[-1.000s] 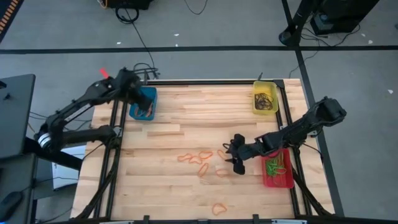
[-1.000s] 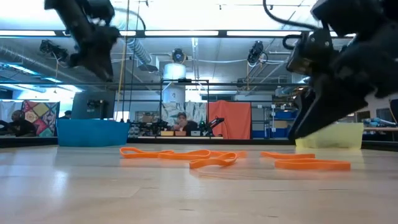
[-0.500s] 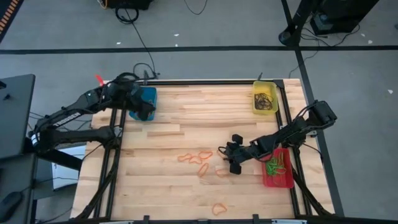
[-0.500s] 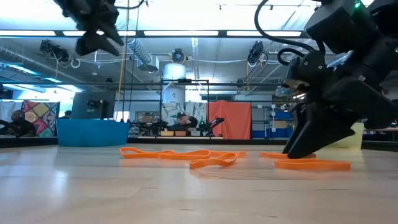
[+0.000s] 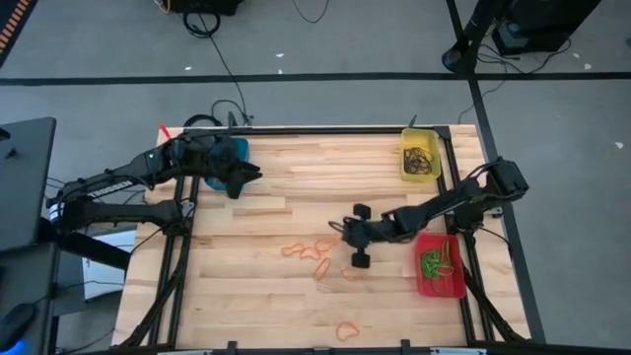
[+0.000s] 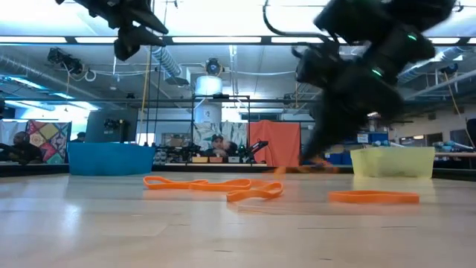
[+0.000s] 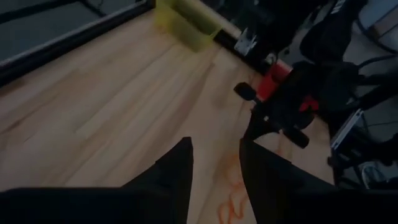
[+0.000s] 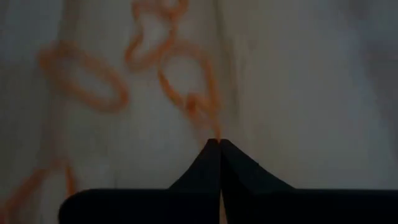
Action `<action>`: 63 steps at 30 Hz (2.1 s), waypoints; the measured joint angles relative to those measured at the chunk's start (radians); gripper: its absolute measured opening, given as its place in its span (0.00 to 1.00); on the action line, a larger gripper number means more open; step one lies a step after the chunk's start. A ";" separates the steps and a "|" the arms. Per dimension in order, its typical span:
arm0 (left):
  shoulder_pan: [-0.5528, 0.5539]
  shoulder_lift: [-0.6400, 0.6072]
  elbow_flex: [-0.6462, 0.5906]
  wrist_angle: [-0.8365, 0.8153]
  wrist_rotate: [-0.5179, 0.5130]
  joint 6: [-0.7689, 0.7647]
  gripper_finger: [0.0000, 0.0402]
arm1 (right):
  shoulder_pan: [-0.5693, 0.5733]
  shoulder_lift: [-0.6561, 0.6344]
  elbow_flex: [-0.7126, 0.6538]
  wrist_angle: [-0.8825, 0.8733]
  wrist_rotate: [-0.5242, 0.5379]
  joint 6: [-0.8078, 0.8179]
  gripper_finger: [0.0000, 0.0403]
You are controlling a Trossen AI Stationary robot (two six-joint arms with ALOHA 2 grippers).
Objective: Sort rubber bands into baskets
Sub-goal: Put the orange rubber band into the blue bin
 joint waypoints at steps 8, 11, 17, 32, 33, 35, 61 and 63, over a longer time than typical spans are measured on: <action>-0.010 -0.002 0.000 0.140 0.056 -0.012 0.27 | -0.129 0.009 0.137 0.003 -0.083 -0.099 0.01; -0.026 -0.011 0.000 0.169 0.080 -0.013 0.24 | -0.195 0.055 0.198 0.011 -0.137 -0.120 0.01; -0.033 -0.047 0.000 0.156 0.069 -0.013 0.21 | -0.291 0.221 0.421 0.011 -0.238 -0.148 0.01; -0.032 -0.205 0.000 0.128 -0.076 0.093 0.21 | -0.350 0.735 1.220 0.007 -0.276 -0.123 0.01; -0.032 -0.206 0.000 0.110 -0.076 0.093 0.21 | -0.355 0.767 1.272 -0.002 -0.275 -0.122 0.01; -0.032 -0.210 0.000 0.072 -0.078 0.092 0.21 | -0.368 0.835 1.376 -0.005 -0.275 -0.119 0.01; -0.032 -0.217 0.000 -0.053 -0.078 0.097 0.21 | -0.485 1.033 1.592 0.215 -0.275 -0.222 0.25; -0.032 -0.217 0.000 -0.053 -0.081 0.095 0.21 | -0.488 1.033 1.592 0.212 -0.282 -0.202 0.34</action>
